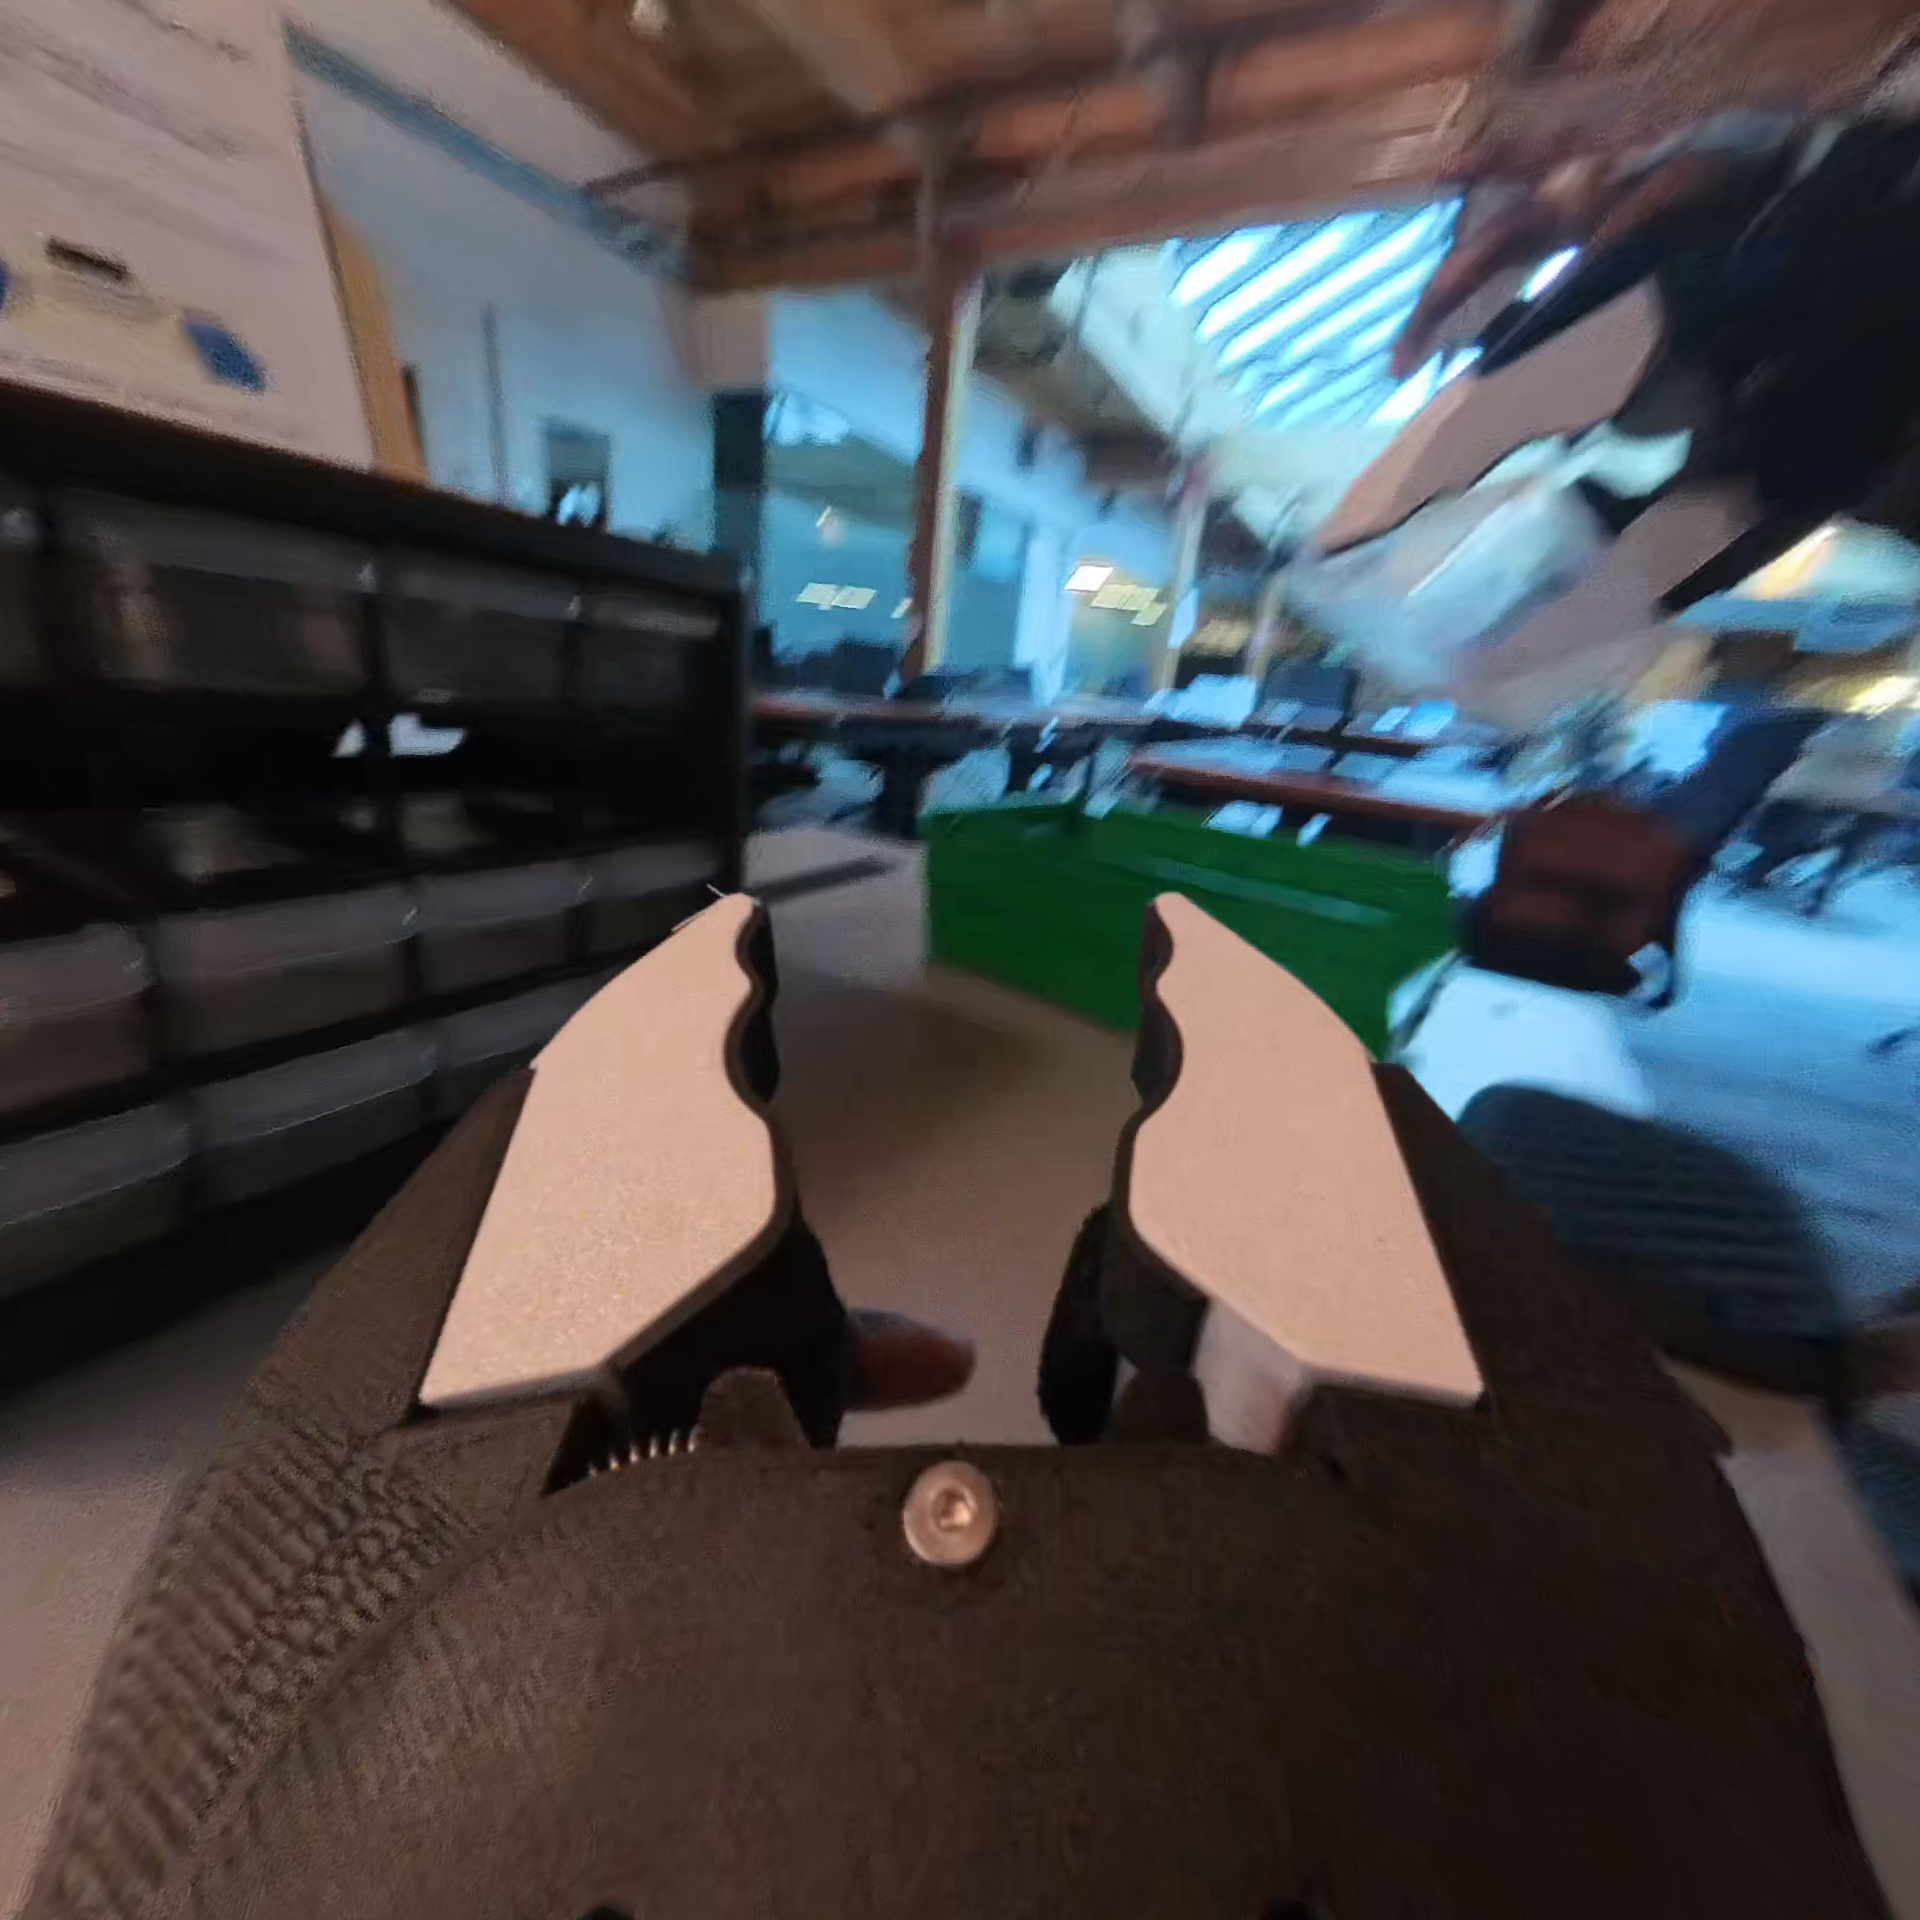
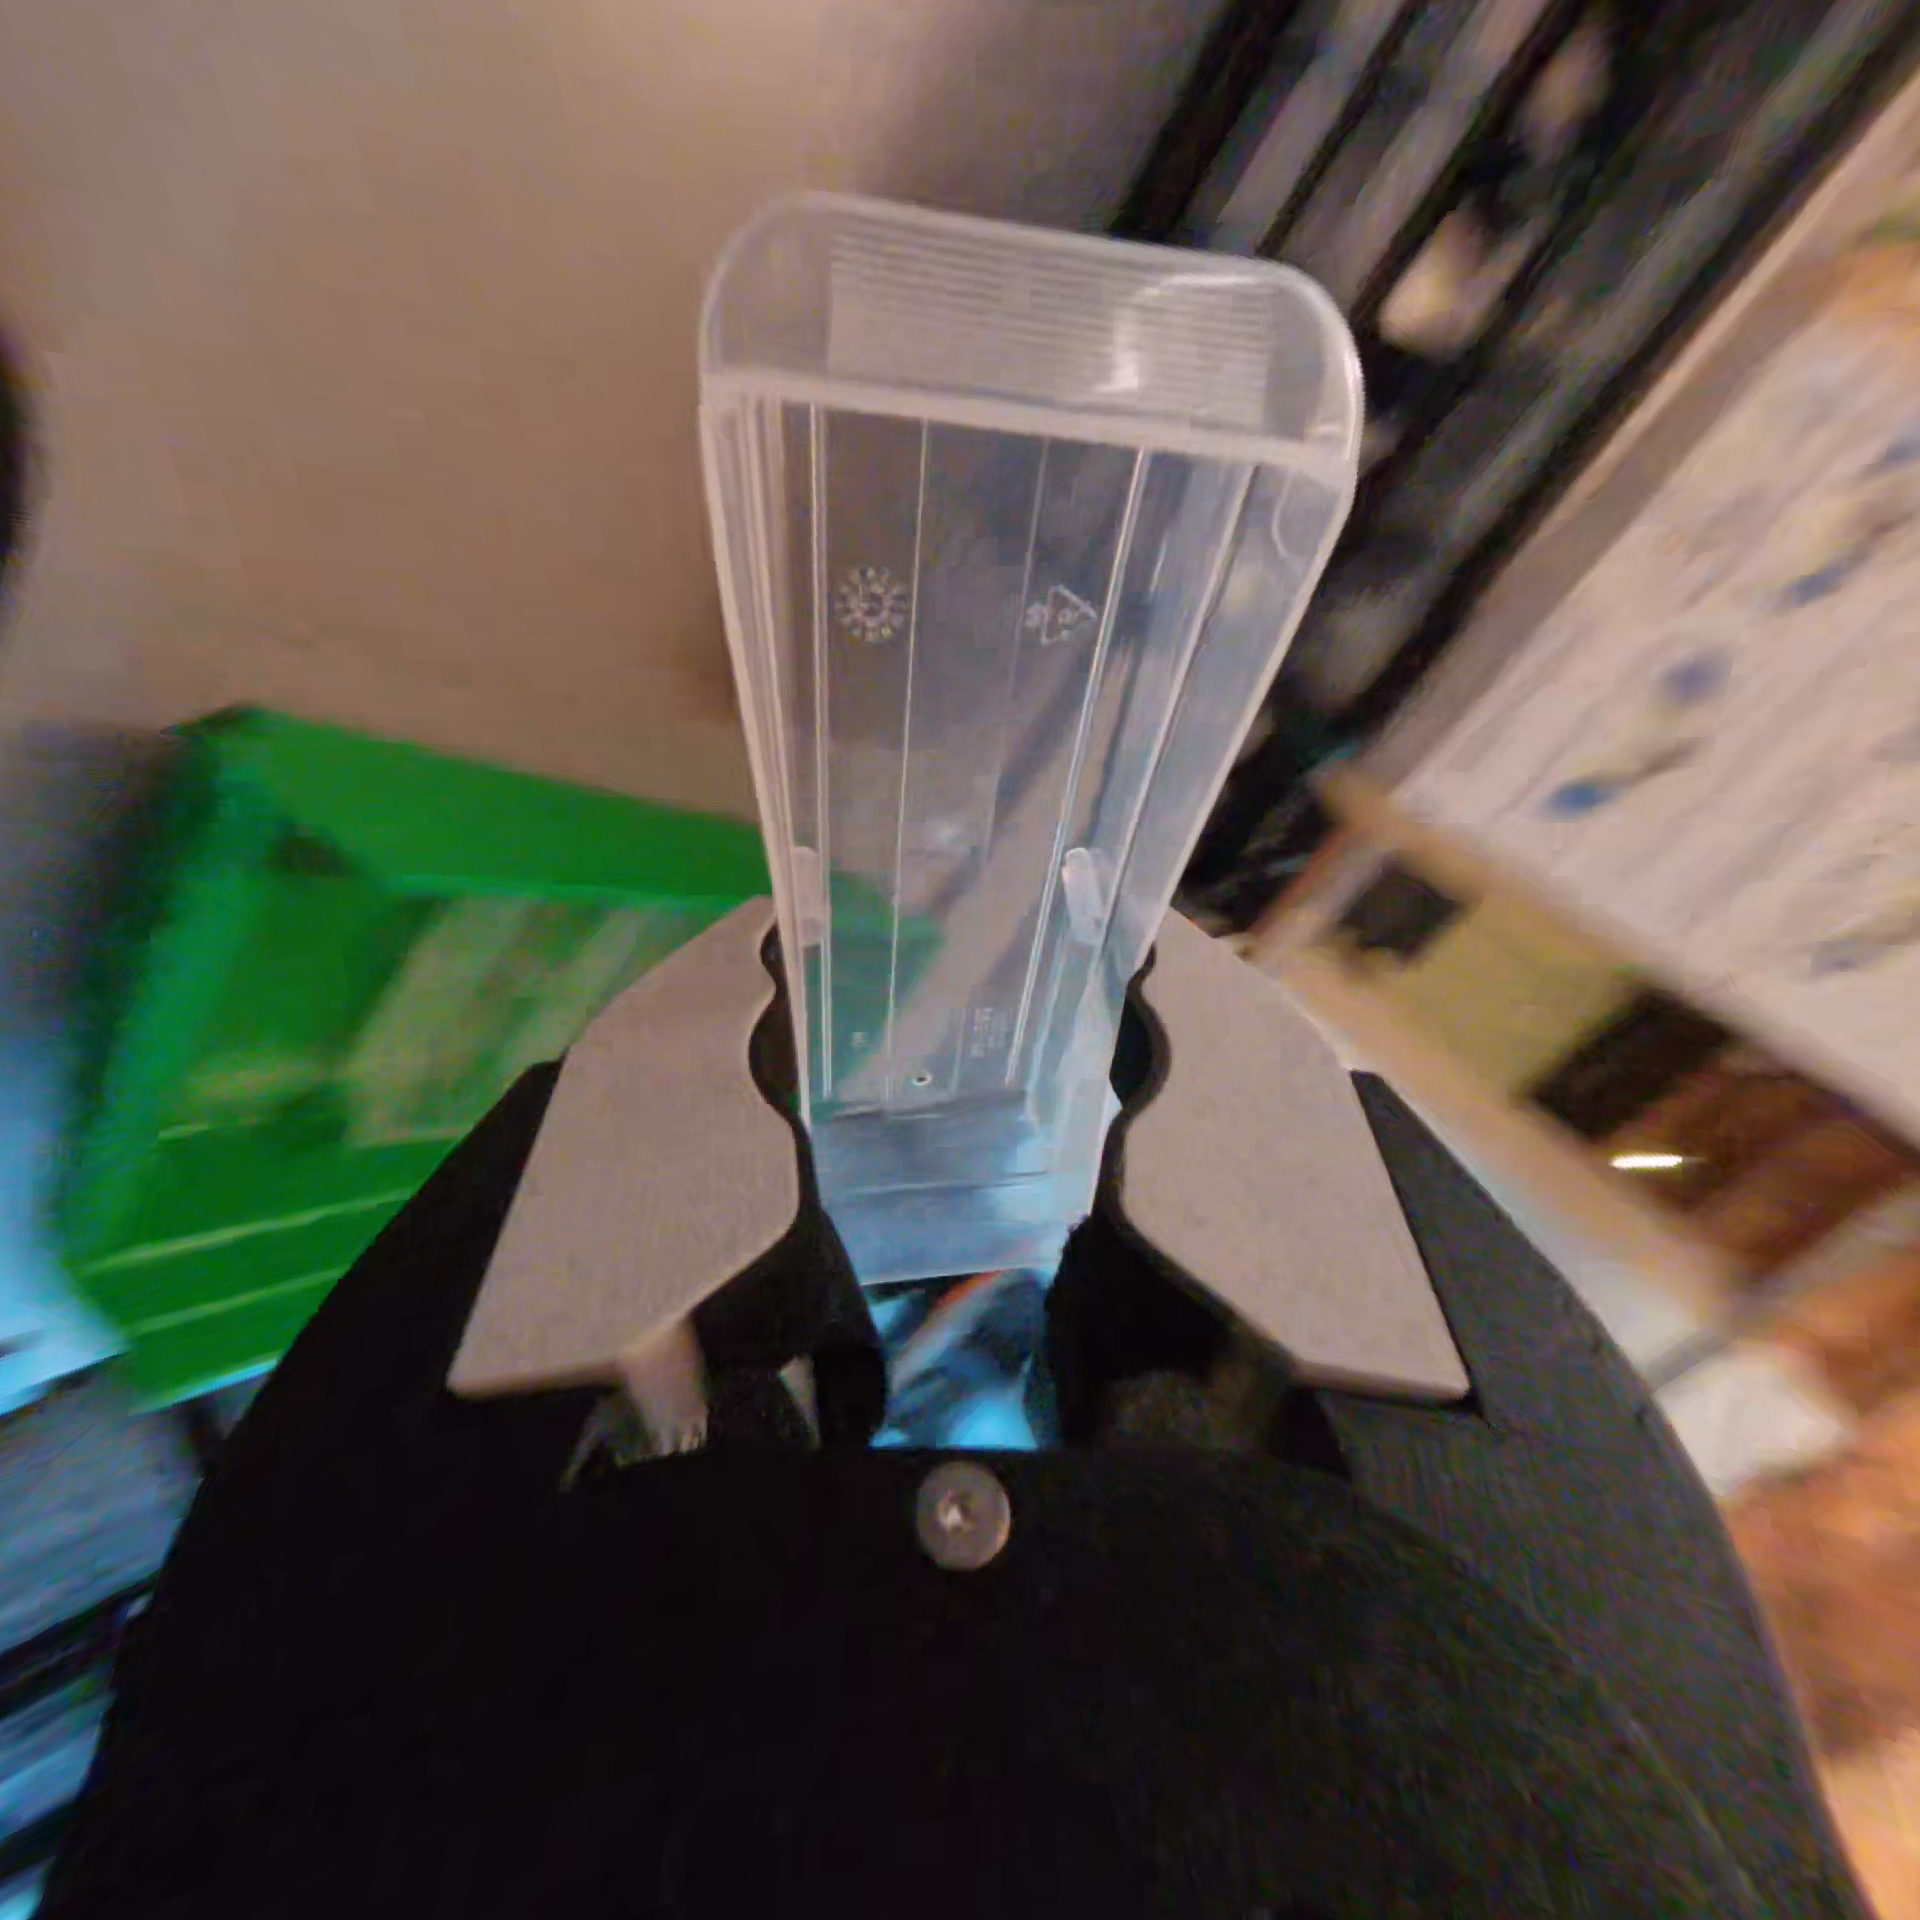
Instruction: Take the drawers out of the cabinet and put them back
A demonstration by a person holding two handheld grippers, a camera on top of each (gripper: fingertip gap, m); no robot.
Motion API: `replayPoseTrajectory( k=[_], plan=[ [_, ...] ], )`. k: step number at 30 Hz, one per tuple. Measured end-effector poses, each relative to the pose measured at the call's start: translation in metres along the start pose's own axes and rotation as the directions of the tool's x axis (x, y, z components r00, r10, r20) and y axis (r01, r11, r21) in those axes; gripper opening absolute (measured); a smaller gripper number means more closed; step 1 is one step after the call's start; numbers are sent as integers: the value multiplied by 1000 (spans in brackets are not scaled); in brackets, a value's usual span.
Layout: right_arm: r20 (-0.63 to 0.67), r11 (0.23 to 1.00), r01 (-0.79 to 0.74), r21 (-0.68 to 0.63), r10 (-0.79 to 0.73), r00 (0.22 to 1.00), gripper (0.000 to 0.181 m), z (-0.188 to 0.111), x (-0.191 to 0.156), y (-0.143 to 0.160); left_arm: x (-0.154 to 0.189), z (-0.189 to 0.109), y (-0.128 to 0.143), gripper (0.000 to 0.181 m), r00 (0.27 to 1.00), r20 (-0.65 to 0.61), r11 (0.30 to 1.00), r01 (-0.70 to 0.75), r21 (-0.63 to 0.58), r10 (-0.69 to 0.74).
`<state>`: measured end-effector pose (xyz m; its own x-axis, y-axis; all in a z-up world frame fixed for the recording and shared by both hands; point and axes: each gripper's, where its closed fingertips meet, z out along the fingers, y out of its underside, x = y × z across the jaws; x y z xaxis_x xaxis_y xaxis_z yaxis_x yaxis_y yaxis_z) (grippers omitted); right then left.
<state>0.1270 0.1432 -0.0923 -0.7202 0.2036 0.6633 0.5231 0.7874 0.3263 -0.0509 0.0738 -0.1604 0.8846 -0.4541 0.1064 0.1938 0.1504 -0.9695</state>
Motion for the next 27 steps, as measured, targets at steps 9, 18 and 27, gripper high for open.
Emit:
replayPoseTrajectory(
  k=[9, 18, 27],
  plan=[
    [448, 826, -478, -299, 564, 694, 59, 24, -138, 116, -6, 4, 22, 67, 995, 56, 992, -79, -98, 84],
    [542, 793, -497, -352, 606, 582, 59, 74, -185, 123, -1, 5, 33, 67, 991, 27, 983, -123, -138, 128],
    [595, 812, -477, -336, 576, 560, 60, 88, -202, 111, 6, 6, 34, 67, 988, -3, 978, -151, -141, 152]
  ],
)
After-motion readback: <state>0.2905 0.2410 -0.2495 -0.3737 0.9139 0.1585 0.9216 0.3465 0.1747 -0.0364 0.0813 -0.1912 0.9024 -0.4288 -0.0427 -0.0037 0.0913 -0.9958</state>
